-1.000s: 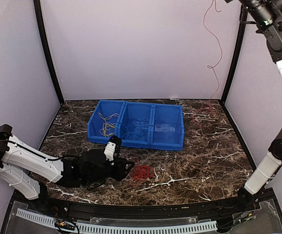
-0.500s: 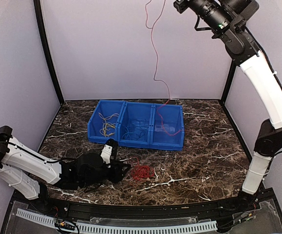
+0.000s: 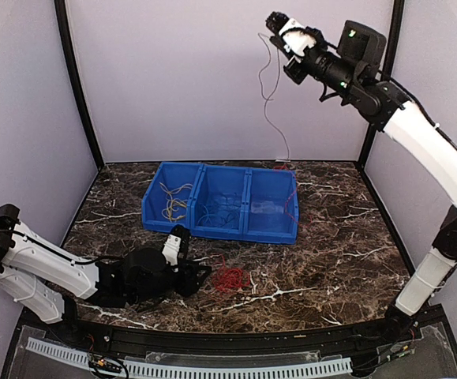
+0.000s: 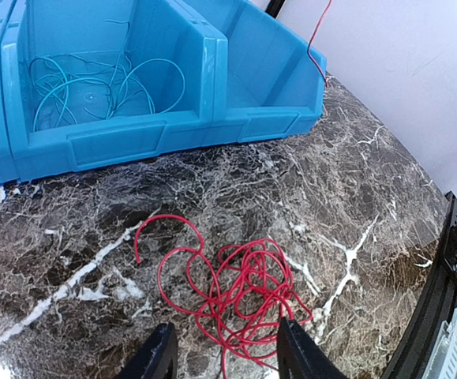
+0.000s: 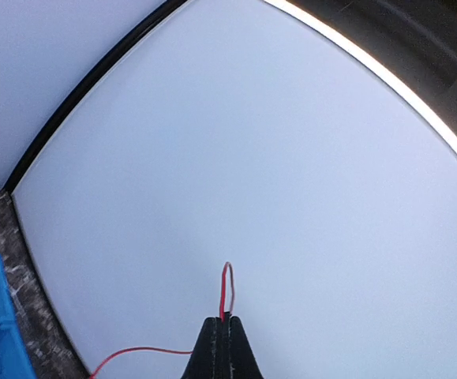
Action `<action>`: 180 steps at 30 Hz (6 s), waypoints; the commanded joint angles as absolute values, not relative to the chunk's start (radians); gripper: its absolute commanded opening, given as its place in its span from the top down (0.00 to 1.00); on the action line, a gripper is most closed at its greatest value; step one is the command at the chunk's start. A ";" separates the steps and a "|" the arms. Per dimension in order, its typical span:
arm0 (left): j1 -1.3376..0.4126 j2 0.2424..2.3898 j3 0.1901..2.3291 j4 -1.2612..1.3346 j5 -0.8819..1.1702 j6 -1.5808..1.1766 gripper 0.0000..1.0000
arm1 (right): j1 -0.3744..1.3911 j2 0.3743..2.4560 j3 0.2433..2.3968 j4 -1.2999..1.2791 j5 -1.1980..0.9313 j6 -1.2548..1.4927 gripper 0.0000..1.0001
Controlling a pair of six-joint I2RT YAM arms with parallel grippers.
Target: Untangle the cables
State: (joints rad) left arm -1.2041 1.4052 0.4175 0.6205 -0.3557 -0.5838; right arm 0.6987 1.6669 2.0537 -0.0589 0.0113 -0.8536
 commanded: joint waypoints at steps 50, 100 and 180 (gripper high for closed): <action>-1.132 1.508 0.753 0.376 -0.325 -0.437 0.53 | 0.192 1.499 1.101 -0.553 -0.729 -0.744 0.48; -1.117 1.473 0.730 0.398 -0.324 -0.475 0.52 | 0.166 1.720 1.068 -0.426 -0.797 -0.629 1.00; -0.928 1.795 0.589 0.833 0.056 -0.694 0.59 | 0.675 1.426 0.824 -0.294 -0.575 -0.637 0.60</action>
